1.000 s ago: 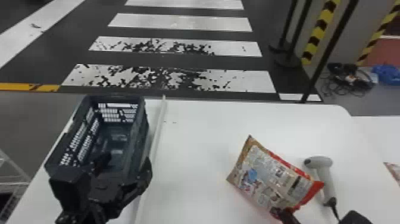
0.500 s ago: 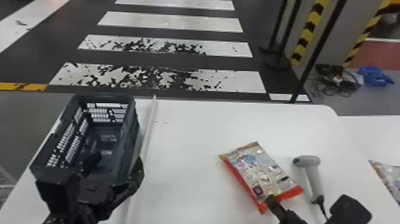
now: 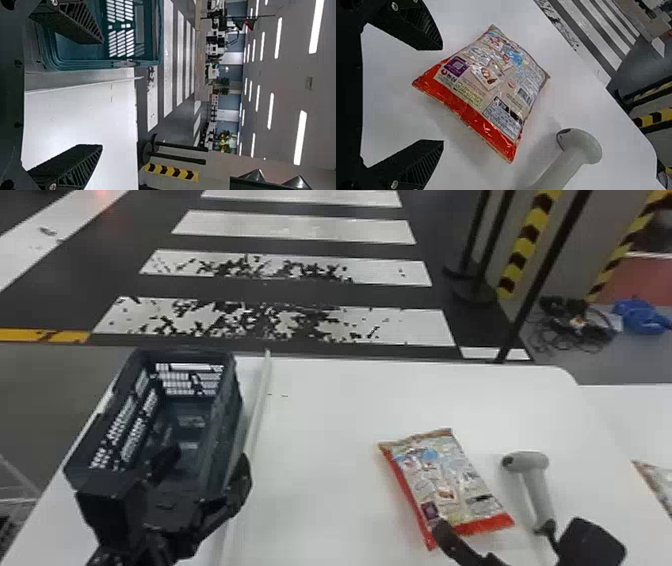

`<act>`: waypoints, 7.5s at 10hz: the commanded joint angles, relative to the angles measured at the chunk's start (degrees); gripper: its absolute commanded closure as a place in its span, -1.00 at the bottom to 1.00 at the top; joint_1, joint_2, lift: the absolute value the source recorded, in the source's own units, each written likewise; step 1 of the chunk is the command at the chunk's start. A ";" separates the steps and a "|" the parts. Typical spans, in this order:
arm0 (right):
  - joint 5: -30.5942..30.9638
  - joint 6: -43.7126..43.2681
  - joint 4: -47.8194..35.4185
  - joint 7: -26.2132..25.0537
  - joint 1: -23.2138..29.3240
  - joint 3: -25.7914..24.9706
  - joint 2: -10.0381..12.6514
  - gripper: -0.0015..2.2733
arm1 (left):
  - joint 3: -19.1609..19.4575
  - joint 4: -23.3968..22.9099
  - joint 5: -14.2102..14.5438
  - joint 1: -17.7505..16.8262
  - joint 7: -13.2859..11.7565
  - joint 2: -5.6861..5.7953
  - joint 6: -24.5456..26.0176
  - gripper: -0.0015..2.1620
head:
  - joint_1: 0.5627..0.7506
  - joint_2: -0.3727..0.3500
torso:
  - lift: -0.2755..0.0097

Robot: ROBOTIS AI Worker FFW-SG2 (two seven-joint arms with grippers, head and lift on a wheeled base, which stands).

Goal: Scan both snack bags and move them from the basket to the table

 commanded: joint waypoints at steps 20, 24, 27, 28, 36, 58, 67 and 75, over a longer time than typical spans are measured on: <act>38.19 -9.10 22.57 32.17 -16.26 1.08 -6.84 0.98 | -0.79 -3.46 -3.09 2.81 0.75 0.11 -0.74 -0.95 | 0.41 -0.23 | 0.24; 35.73 -12.09 20.63 27.43 -11.78 0.03 -5.17 0.98 | -0.97 -2.75 -2.92 1.85 0.40 0.37 -0.57 -0.95 | 0.41 -0.27 | 0.24; 33.89 -12.44 17.03 24.53 -8.27 -0.76 -2.53 0.98 | -1.23 -1.52 -2.30 0.62 -0.13 0.55 -0.57 -0.95 | 0.41 -0.31 | 0.24; 33.89 -12.62 16.86 24.18 -7.74 -0.94 -1.92 0.98 | -1.32 -1.17 -1.77 0.09 -0.13 1.08 -0.57 -0.95 | 0.41 -0.31 | 0.24; 32.22 -5.06 11.49 27.08 -12.13 -7.71 -3.76 0.98 | -1.23 -0.82 -0.28 -1.76 -0.22 1.87 -0.57 -0.95 | 0.41 -0.39 | 0.24; 36.26 -5.06 31.88 33.14 -22.85 -10.78 -12.82 0.98 | -0.53 0.24 -0.37 -1.41 -0.13 1.69 -0.57 -0.95 | 0.41 -0.74 | 0.24; 32.39 -2.95 2.09 27.60 -3.26 -14.12 -6.31 0.98 | -0.79 -0.64 2.01 -2.64 -0.31 4.24 -0.39 -0.95 | 0.41 -0.68 | 0.24; 27.29 -0.32 -5.03 28.31 6.32 -12.19 -5.43 0.98 | -0.53 -0.99 2.27 -2.72 -0.13 3.89 -0.21 -0.95 | 0.41 -0.54 | 0.24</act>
